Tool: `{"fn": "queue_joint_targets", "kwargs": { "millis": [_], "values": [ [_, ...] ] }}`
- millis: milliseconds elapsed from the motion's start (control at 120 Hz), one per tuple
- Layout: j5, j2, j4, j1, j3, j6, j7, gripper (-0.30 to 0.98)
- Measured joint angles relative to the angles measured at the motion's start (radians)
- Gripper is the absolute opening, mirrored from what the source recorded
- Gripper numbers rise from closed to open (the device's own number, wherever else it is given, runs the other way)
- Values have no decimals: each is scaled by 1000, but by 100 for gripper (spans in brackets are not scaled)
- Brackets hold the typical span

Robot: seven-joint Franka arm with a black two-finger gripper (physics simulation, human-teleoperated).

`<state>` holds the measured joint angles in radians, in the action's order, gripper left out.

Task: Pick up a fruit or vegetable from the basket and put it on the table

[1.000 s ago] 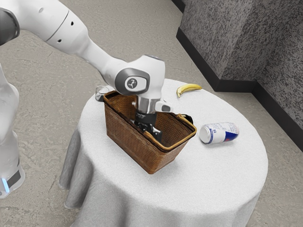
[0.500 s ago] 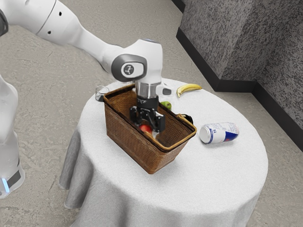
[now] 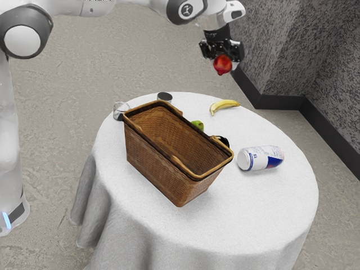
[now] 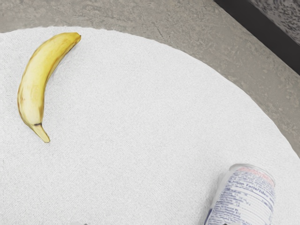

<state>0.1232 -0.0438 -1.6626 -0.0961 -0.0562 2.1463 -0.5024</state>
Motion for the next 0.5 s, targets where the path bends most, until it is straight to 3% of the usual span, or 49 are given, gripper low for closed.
{"fn": "queue_joint_targets", "kwargs": {
  "millis": [108, 267, 367, 500],
  "values": [
    [-10, 154, 168, -70, -2, 1, 18, 32],
    [1, 254, 267, -39, 5, 5, 44, 31],
    [65, 262, 266, -47, -2, 7, 58, 50],
    [120, 206, 212, -84, -20, 8, 38, 61]
  ]
}}
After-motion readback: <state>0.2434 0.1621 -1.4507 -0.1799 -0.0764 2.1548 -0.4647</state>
